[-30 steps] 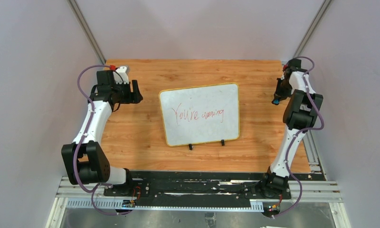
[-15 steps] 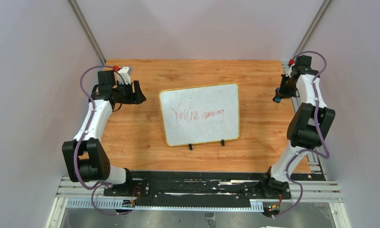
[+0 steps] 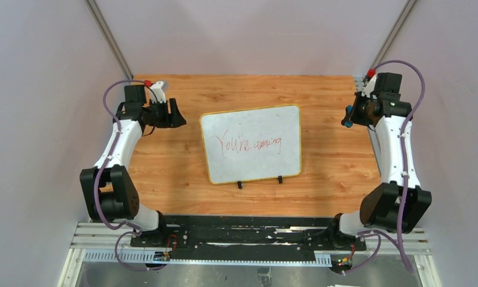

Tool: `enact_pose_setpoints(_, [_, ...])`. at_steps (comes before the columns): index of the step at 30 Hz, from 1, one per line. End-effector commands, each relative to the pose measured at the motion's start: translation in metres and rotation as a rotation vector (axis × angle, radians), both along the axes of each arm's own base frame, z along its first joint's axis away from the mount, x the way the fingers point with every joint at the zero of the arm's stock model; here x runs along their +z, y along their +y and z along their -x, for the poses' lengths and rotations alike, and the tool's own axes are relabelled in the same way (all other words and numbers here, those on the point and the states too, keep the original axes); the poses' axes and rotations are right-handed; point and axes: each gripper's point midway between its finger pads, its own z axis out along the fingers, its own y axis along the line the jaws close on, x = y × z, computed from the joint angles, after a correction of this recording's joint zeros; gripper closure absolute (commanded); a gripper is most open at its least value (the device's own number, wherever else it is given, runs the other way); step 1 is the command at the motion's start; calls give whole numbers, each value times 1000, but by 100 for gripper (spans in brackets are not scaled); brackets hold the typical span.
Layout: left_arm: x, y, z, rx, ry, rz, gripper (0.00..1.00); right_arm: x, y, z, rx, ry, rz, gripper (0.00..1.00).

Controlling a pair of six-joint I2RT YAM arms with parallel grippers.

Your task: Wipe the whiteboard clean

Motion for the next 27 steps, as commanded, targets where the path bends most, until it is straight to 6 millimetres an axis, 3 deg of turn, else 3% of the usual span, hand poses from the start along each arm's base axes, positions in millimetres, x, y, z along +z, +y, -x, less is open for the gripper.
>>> enact_pose_setpoints(1, [11, -2, -3, -11, -12, 20, 37, 13, 23, 23, 29, -19, -16, 99])
enact_pose_setpoints(9, [19, -2, 6, -73, -49, -26, 38, 22, 58, 53, 56, -40, -6, 100])
enact_pose_setpoints(16, [16, -31, 9, -229, -119, 95, 37, 32, 86, 82, 66, -54, -33, 99])
enact_pose_setpoints(20, [19, -43, 9, -301, -131, 165, 38, 36, 89, 94, 77, -43, -11, 99])
enact_pose_setpoints(27, [49, -55, 17, -391, -185, 235, 37, 32, 92, 103, 68, -12, 0, 100])
